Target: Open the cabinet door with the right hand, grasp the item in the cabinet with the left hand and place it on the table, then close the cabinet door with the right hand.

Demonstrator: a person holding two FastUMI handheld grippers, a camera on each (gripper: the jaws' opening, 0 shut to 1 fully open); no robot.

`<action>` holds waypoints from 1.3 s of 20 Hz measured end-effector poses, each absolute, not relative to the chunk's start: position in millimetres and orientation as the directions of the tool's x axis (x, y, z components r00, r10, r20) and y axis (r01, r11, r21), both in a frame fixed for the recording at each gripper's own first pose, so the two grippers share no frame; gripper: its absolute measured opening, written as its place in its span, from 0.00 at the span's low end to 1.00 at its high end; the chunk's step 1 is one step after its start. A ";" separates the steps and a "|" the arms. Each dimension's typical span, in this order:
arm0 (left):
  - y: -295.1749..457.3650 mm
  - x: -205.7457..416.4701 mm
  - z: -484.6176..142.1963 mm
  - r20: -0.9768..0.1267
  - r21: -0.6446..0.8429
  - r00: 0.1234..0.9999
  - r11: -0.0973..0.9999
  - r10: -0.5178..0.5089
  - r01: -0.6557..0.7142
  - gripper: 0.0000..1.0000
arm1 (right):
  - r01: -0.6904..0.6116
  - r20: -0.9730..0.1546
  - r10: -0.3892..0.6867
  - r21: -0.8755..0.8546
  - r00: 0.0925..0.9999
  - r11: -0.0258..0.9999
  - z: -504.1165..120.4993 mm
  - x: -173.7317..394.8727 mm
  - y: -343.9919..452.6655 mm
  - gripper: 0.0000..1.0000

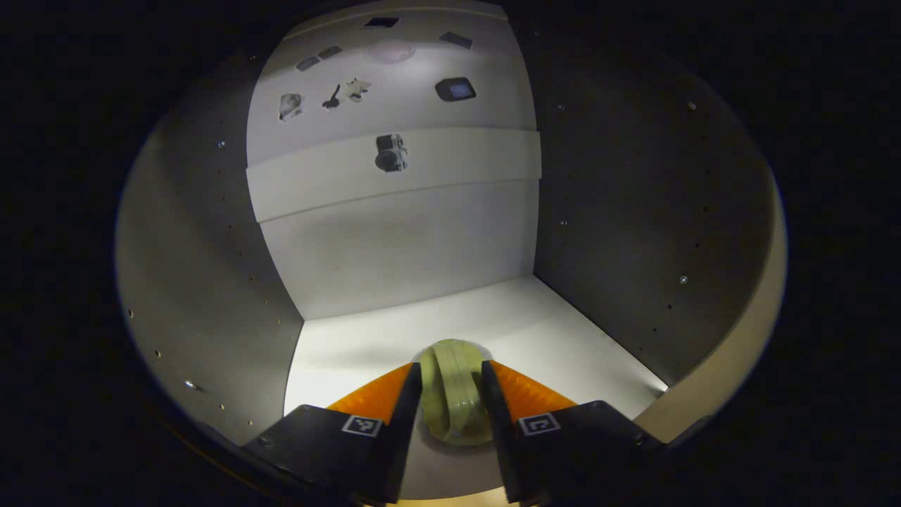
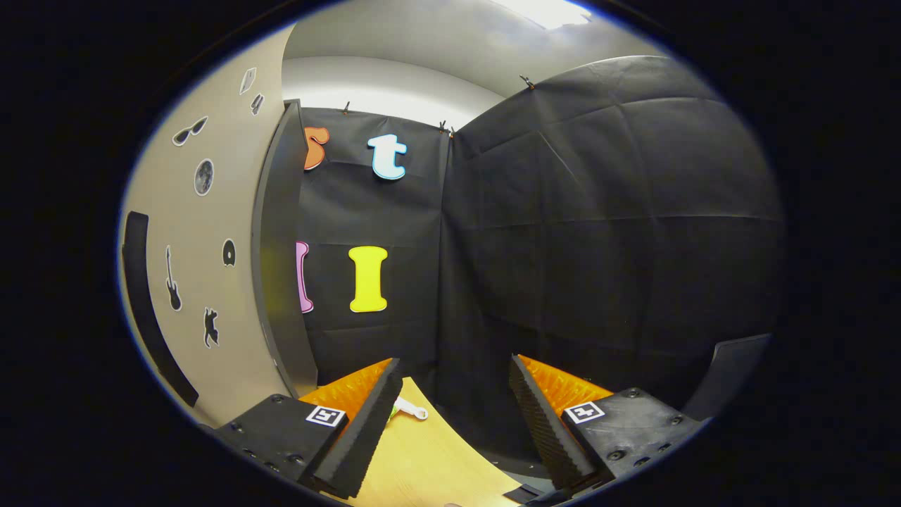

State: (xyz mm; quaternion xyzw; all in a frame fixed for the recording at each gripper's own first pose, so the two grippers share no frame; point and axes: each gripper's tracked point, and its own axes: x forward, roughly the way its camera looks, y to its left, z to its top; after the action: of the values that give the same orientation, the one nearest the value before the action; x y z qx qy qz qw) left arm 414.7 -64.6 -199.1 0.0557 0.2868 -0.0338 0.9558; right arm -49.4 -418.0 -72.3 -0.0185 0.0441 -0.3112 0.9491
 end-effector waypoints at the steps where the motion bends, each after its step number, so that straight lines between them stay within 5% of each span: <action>1: -65.2 416.5 -202.5 -0.559 0.085 0.829 0.992 -0.027 0.089 0.47 | 0.589 -0.073 -0.593 -0.065 0.802 0.805 -72.3 -47.8 -419.0 0.97; 5: -64.1 421.1 -200.7 -0.559 0.142 0.829 0.987 0.014 0.079 0.27 | 0.581 -0.072 -0.583 -0.057 0.809 0.812 -70.0 -40.0 -421.1 0.97; 15: -61.5 374.8 -169.6 -0.532 0.056 0.845 0.998 0.053 -0.027 0.23 | 0.479 -0.080 -0.488 -0.108 0.869 0.871 -71.4 -14.7 -414.5 0.97; 26: -65.1 190.5 -141.7 -0.492 -0.039 0.869 0.996 0.056 -0.086 0.22 | 0.355 -0.066 -0.358 -0.054 0.931 0.933 -58.2 -34.9 -352.4 0.93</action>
State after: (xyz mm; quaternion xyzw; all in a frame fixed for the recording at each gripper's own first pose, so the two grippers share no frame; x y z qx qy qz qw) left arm 190.5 -65.1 -141.7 -0.0298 0.2536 0.0367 0.9662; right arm -34.9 -352.4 -58.2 -0.0207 0.0373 -0.1817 0.9824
